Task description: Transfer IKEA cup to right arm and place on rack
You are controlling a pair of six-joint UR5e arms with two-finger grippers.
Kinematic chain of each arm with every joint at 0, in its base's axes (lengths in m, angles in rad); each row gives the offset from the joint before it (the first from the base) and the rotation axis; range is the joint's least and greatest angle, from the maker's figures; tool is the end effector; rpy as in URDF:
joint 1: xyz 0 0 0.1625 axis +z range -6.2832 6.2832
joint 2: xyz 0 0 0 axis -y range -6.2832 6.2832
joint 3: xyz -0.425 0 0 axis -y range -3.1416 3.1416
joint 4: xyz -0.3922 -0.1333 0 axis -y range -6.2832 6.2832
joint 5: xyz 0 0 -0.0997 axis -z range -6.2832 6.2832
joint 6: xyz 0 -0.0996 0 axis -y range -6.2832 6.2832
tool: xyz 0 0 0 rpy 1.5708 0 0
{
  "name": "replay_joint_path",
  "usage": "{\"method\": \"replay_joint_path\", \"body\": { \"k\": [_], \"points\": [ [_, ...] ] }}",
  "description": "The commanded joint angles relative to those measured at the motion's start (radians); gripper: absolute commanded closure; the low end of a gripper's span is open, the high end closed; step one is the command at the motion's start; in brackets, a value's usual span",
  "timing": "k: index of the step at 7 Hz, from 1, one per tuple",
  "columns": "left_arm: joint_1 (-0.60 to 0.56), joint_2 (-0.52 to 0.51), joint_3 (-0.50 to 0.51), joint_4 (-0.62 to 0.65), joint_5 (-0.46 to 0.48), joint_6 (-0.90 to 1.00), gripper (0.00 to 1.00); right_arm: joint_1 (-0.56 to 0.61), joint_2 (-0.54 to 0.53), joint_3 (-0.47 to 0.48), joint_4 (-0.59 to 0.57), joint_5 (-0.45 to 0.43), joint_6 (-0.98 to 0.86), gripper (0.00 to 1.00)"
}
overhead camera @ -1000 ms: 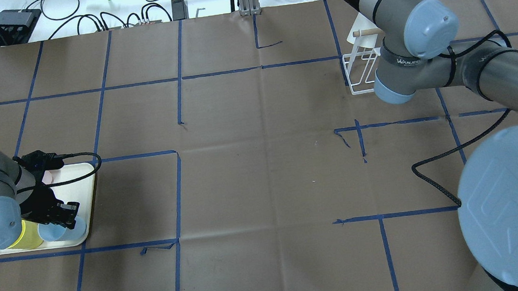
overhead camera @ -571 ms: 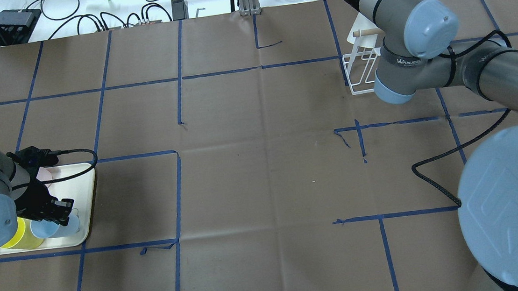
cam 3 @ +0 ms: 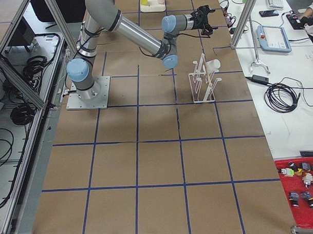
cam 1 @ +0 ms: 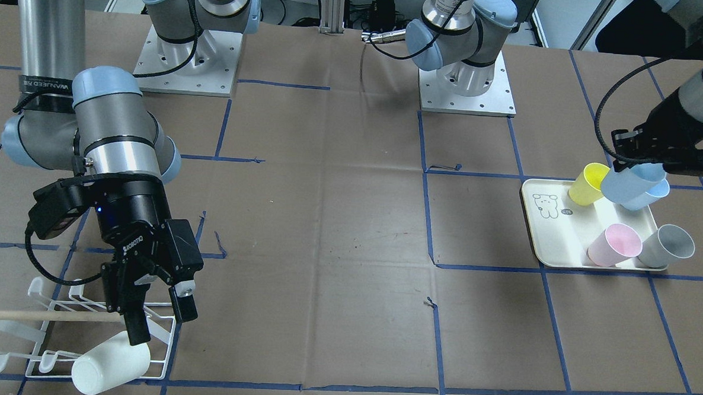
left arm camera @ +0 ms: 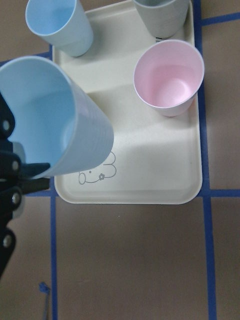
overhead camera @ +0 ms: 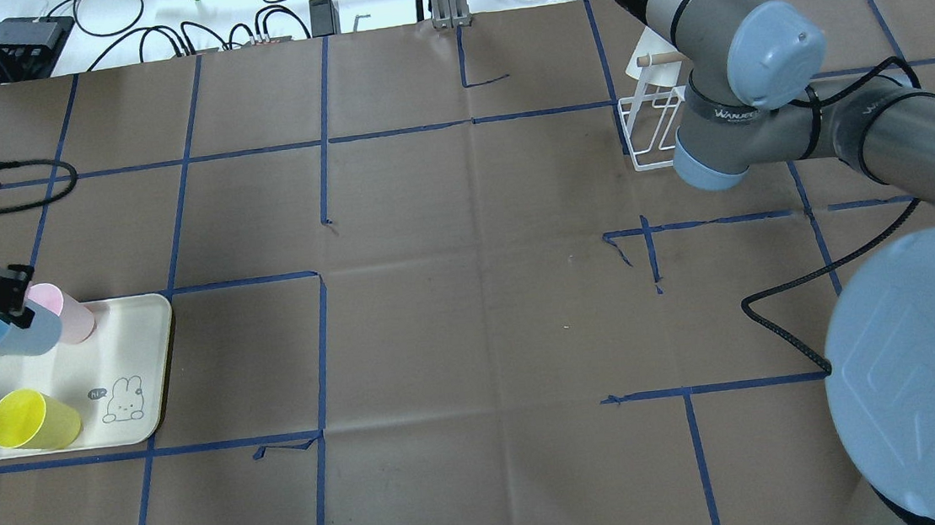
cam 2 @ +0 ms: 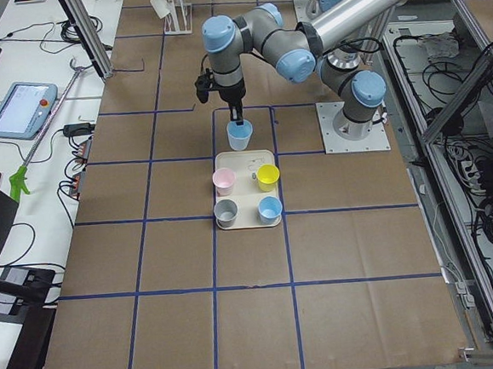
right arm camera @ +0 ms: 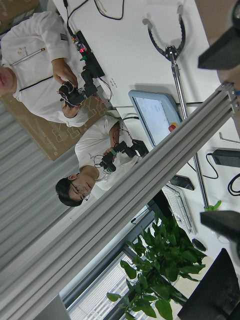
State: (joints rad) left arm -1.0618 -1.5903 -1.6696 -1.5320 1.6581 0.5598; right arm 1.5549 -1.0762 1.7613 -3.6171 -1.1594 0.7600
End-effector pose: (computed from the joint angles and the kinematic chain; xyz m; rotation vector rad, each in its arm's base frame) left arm 0.1296 -0.4880 0.4343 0.0842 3.1009 0.1752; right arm 0.1633 -0.6181 0.3669 0.4328 1.9300 -1.3231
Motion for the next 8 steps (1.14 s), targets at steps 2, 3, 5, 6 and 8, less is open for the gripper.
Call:
{"method": "replay_joint_path", "body": {
  "k": [2, 3, 5, 6, 8],
  "points": [
    [-0.044, -0.097, 0.163, -0.021, -0.134, 0.015, 1.00, 0.071, -0.034, 0.050, -0.002, -0.008, 0.419, 0.00],
    [-0.052, -0.105, 0.156, 0.080, -0.244, 0.040, 1.00, 0.080, -0.083, 0.116, 0.000, -0.016, 0.506, 0.00],
    [-0.075, -0.121, 0.130, 0.252, -0.482, 0.057, 1.00, 0.064, -0.163, 0.310, -0.014, 0.000, 0.643, 0.00],
    [-0.093, -0.135, 0.116, 0.365, -0.614, 0.063, 1.00, 0.063, -0.169, 0.360, -0.096, -0.002, 0.724, 0.00],
    [-0.141, -0.119, 0.044, 0.575, -0.791, 0.071, 1.00, 0.076, -0.160, 0.374, -0.103, -0.020, 0.756, 0.00]
  ]
}}
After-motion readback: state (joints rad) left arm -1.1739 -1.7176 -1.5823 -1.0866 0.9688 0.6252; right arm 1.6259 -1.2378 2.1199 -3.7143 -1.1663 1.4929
